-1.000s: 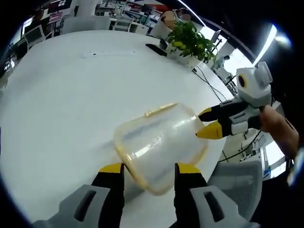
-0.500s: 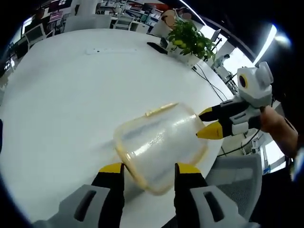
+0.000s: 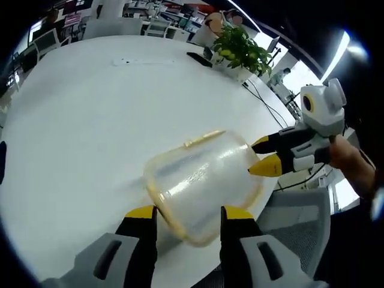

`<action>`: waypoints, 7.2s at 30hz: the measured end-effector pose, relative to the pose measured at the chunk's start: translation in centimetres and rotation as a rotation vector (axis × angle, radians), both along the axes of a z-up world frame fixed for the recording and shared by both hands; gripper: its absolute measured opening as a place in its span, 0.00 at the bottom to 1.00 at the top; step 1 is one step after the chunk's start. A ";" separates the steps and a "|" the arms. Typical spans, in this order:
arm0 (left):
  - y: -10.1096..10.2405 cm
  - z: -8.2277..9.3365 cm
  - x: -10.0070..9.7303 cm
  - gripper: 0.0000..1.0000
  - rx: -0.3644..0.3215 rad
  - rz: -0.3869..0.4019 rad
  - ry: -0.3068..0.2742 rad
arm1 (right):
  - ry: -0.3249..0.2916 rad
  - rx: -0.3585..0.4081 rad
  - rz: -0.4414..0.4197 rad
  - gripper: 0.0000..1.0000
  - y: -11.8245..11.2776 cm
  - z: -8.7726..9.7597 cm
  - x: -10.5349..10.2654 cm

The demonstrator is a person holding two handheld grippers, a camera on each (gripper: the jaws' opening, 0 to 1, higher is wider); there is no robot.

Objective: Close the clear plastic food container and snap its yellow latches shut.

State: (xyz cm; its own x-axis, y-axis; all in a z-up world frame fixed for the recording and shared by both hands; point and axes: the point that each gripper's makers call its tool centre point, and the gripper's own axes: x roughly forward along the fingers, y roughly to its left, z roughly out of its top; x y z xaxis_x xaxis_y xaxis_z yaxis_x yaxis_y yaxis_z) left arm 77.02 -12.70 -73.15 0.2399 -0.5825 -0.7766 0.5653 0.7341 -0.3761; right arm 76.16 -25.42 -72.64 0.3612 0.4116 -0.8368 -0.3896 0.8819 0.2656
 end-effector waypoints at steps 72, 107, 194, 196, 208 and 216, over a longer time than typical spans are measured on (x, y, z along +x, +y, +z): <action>-5.1 3.6 -1.1 0.16 0.036 -0.454 -0.291 | -0.293 0.082 0.658 0.07 6.7 3.0 2.7; -6.2 1.9 -4.3 0.25 0.100 -0.659 -0.364 | -0.136 0.062 0.912 0.40 8.1 0.3 3.6; -6.8 0.9 -3.9 0.21 0.258 -0.783 -0.680 | 0.099 -0.048 0.984 0.32 8.5 -0.5 3.2; -6.8 0.9 -4.0 0.20 0.252 -0.781 -0.674 | 0.125 -0.060 1.010 0.32 8.6 -0.6 2.9; -6.9 0.6 -3.9 0.20 0.252 -0.765 -0.681 | 0.184 -0.066 1.016 0.30 8.8 -0.8 3.2; -6.9 0.7 -4.1 0.22 0.252 -0.773 -0.687 | 0.168 -0.059 1.011 0.32 8.7 -0.7 3.2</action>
